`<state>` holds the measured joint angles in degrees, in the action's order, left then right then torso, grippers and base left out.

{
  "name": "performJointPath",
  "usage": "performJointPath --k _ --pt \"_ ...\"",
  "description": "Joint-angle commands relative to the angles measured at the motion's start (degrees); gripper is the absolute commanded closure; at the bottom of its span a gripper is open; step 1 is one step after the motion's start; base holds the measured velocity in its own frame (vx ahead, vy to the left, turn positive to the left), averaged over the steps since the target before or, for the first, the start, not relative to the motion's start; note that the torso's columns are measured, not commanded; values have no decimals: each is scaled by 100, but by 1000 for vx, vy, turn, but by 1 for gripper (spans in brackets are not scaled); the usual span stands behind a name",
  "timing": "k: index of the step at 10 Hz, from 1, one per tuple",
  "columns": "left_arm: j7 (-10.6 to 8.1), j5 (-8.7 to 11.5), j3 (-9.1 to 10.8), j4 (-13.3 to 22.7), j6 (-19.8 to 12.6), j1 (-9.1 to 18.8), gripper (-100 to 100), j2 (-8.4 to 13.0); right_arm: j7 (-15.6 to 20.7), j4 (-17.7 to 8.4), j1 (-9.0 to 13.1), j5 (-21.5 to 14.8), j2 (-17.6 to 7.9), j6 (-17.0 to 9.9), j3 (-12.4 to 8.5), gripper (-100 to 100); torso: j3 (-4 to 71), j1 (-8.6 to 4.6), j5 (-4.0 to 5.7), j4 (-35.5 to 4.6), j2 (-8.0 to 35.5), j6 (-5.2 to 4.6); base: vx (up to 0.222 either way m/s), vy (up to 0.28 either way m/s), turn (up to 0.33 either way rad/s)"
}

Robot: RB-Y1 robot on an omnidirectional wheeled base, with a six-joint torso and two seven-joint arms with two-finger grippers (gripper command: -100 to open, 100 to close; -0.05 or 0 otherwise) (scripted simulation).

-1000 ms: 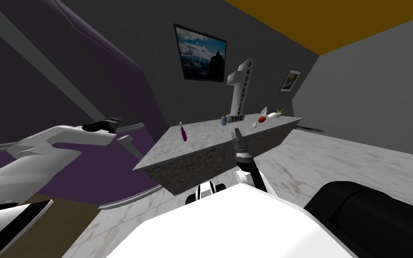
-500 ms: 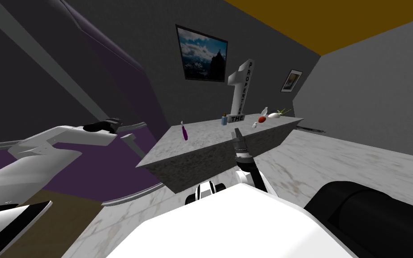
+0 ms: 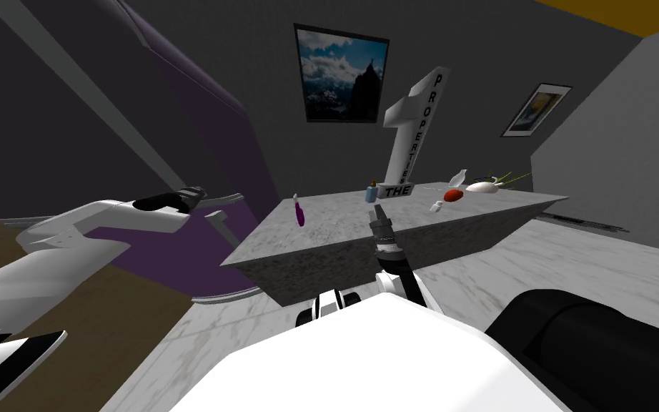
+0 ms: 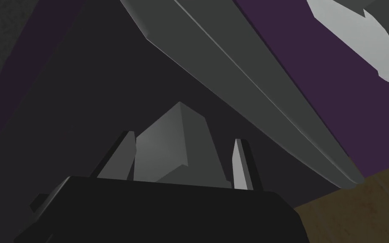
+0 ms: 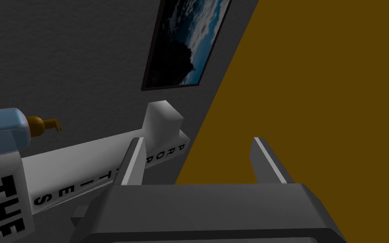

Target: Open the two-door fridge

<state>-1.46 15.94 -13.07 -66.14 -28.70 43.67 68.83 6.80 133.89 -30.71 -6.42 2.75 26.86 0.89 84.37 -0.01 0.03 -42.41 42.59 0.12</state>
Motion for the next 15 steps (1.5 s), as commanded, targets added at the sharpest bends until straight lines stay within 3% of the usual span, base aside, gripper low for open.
performJointPath --k 1,2,4,8,10,14,15 --pt "59 308 -149 -221 118 -45 100 49 0 0 0 0 0 0 0 0 5 -7 -1 7 -10 -7 95 -77 214" --pt "15 207 -87 -186 85 -68 100 41 0 0 0 0 0 0 0 0 10 -15 1 11 -17 -11 41 -37 55" --pt "43 454 -254 -481 137 -16 100 92 0 0 4 0 -1 -1 0 0 -12 15 0 -3 25 -28 -168 170 -84" --pt "61 685 -415 -776 174 38 100 137 0 -1 4 0 -2 -1 -1 0 -6 36 3 -40 10 52 -230 219 -61" --pt "70 801 -495 -924 192 64 100 159 0 -1 6 0 -2 -1 -1 0 -19 73 -4 -50 34 48 -273 238 -73" --pt "107 1263 -816 -1514 265 171 100 249 0 -2 6 0 -3 -2 -2 0 -25 64 -2 -53 40 39 -307 293 -72" --pt "107 1263 -816 -1514 265 171 100 249 0 -2 6 0 -3 -2 -2 0 -15 54 1 -52 24 38 -266 260 -56"
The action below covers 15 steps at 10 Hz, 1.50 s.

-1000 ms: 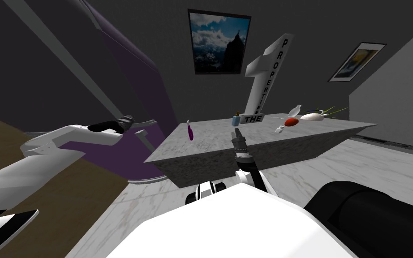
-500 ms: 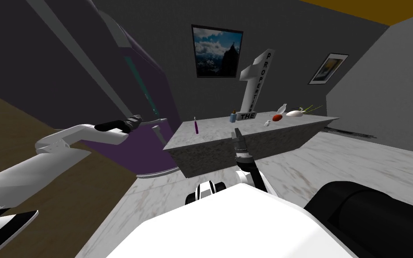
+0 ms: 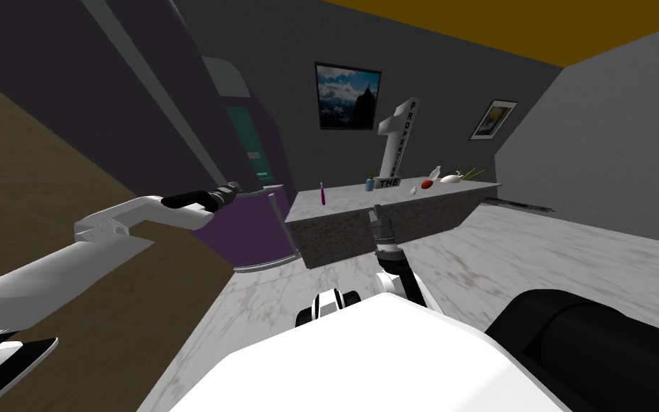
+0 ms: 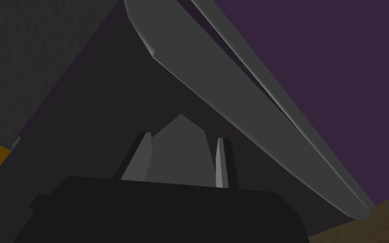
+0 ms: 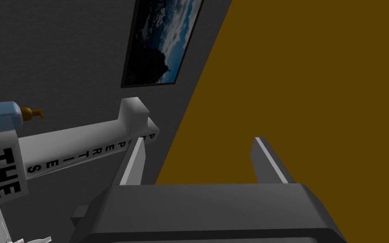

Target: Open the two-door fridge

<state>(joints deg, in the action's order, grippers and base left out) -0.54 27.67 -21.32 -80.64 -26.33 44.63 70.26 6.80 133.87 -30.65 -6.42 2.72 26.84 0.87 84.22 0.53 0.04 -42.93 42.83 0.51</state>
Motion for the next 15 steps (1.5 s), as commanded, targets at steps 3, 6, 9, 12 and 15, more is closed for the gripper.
performJointPath --k 3,6,9,12,15 --pt "-1 247 -175 -413 62 27 100 69 0 0 -3 0 2 1 2 0 33 -79 20 25 -54 -16 -174 148 -15" --pt "-8 348 -235 -602 119 47 100 117 0 1 -3 0 1 1 1 0 16 -29 4 28 -22 -32 -98 199 -12" --pt "-22 548 -356 -979 234 87 100 212 0 0 -2 0 1 1 1 0 22 12 -9 9 -28 0 -136 237 10" --pt "-37 749 -477 -1356 348 127 100 308 0 0 -2 0 1 1 1 0 32 15 -4 -4 -40 6 -140 274 13" --pt "-51 950 -598 -1733 462 168 100 403 0 1 -3 0 1 1 1 0 45 38 -2 -17 -50 13 -132 241 16"
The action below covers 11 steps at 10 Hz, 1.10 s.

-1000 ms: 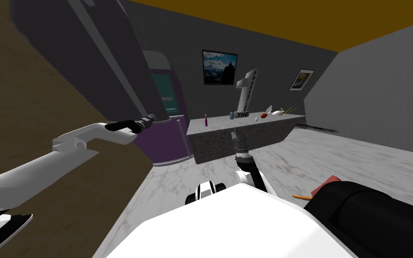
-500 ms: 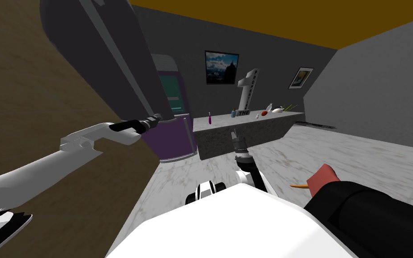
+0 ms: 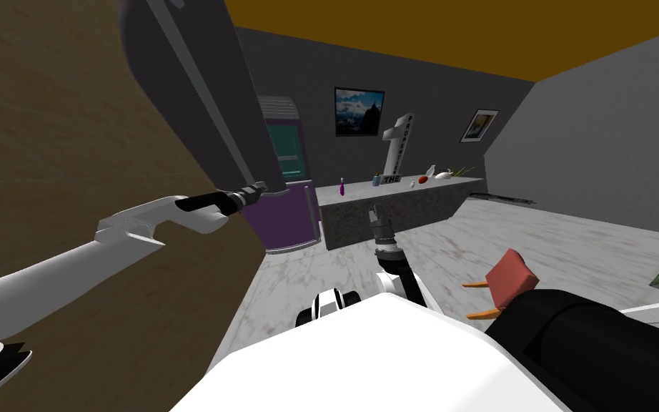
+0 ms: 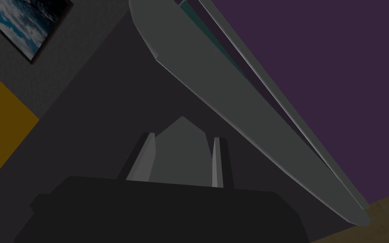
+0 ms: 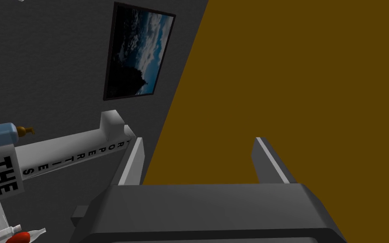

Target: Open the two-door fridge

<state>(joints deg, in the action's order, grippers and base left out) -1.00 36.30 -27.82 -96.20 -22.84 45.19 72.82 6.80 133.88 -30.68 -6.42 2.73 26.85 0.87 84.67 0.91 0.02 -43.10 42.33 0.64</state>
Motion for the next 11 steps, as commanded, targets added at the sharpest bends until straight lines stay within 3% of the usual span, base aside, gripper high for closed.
performJointPath --k 1,4,6,7,8,11 --pt "-5 87 52 -177 113 112 100 147 0 -1 1 0 0 0 0 0 -20 1 -9 2 30 -6 -173 260 3" --pt "-19 288 -68 -554 228 152 100 242 0 -1 1 0 1 0 0 0 -13 -61 10 5 17 -19 -133 260 25" --pt "-19 288 -68 -554 228 152 100 242 0 -1 0 0 1 0 1 0 -21 -90 16 13 25 -36 -49 136 0" --pt "-58 279 -130 -670 173 16 100 212 0 0 0 0 2 0 2 0 -3 -123 28 16 1 -38 -2 7 -5" --pt "-60 430 -223 -948 375 64 100 348 0 0 -1 0 3 0 3 0 -8 -126 23 42 2 -50 64 169 273" --pt "-72 571 -296 -1371 569 119 100 485 0 0 -2 0 0 0 0 0 -16 -26 -8 32 14 -39 66 207 169"
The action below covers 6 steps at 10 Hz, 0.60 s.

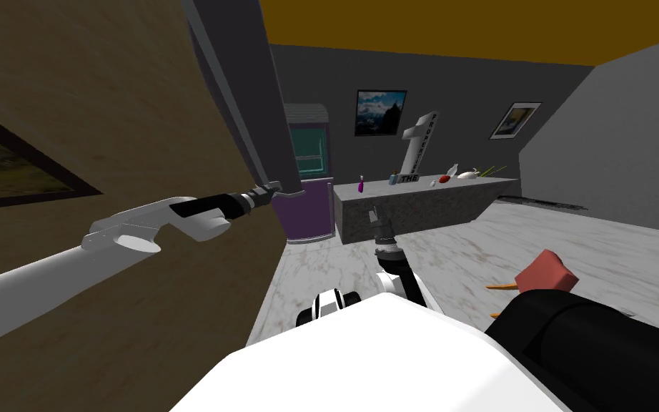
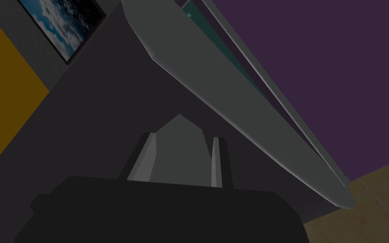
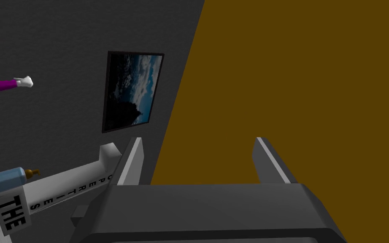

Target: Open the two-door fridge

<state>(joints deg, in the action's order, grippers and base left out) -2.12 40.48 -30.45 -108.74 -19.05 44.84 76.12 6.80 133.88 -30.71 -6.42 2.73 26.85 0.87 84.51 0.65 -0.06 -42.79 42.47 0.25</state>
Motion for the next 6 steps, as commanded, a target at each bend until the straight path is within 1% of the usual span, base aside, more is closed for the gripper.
performJointPath --k 1,2,3,4,5,6 --pt "39 152 -33 -117 190 153 100 155 0 -1 1 0 0 0 1 0 19 -17 4 -3 -19 -8 27 84 -18" --pt "39 152 -33 -117 190 153 100 155 0 -1 2 0 2 0 2 0 38 -56 17 4 -40 -12 -12 4 -12" --pt "27 293 -107 -471 385 208 100 292 0 -1 2 0 3 0 3 0 42 -77 27 1 -44 -14 52 135 284" --pt "27 293 -107 -471 385 208 100 292 0 0 0 0 1 0 1 0 26 -30 19 -11 -30 -4 97 156 151" --pt "15 434 -180 -809 563 262 100 422 0 0 1 0 1 0 2 0 36 -16 11 -17 -35 -12 115 204 222" --pt "15 434 -180 -826 579 262 100 429 0 0 0 0 0 0 0 0 40 0 10 -29 -36 -3 94 196 139"
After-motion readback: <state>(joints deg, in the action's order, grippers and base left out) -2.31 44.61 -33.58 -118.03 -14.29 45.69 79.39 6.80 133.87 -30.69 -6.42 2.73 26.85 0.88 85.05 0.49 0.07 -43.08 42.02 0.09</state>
